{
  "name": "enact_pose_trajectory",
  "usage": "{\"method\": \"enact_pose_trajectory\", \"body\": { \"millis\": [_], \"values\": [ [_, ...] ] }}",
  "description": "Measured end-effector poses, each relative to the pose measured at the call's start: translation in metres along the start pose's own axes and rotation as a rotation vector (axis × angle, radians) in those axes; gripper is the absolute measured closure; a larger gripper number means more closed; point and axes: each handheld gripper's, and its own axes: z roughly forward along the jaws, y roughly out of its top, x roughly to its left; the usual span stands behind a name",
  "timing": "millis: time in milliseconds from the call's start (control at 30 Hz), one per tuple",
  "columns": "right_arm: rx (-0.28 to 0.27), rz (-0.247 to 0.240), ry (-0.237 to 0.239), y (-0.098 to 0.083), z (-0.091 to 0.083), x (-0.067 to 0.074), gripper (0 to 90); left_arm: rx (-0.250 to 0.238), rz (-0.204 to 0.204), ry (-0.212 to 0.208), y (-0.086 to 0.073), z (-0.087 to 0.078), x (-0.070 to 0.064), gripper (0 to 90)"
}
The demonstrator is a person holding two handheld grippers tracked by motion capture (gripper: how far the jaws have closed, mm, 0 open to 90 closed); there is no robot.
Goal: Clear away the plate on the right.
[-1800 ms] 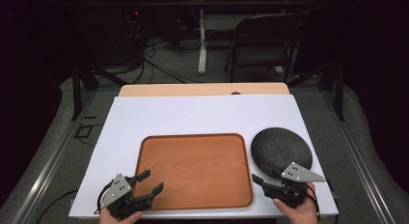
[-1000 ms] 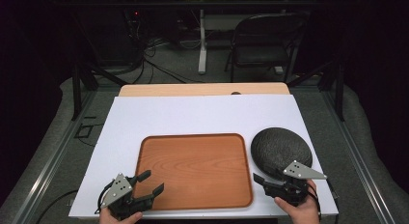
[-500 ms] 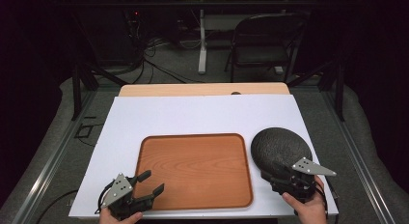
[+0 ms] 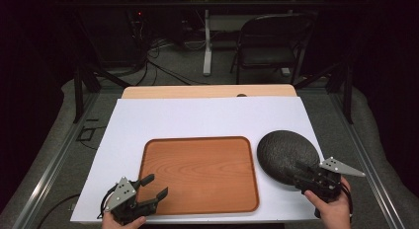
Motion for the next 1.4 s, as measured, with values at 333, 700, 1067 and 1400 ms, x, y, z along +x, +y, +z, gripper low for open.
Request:
{"method": "enact_pose_trajectory", "body": {
  "millis": [333,700,1067,1400],
  "values": [
    [0.020,0.030,-0.051,-0.001,-0.007,-0.016,41.6,0.001,0.001,-0.001,0.000,0.000,0.000,32.7],
    [0.036,0.166,-0.108,-0.004,-0.019,-0.041,43.9,0.006,0.006,-0.003,0.000,0.001,0.000,32.7],
    [0.027,0.299,-0.180,-0.011,-0.032,-0.066,45.0,0.009,0.005,0.002,0.000,0.001,0.000,32.7],
    [0.036,0.377,-0.193,-0.021,-0.029,-0.080,45.6,0.012,0.002,-0.001,0.000,0.002,0.000,32.7]
  ]
}}
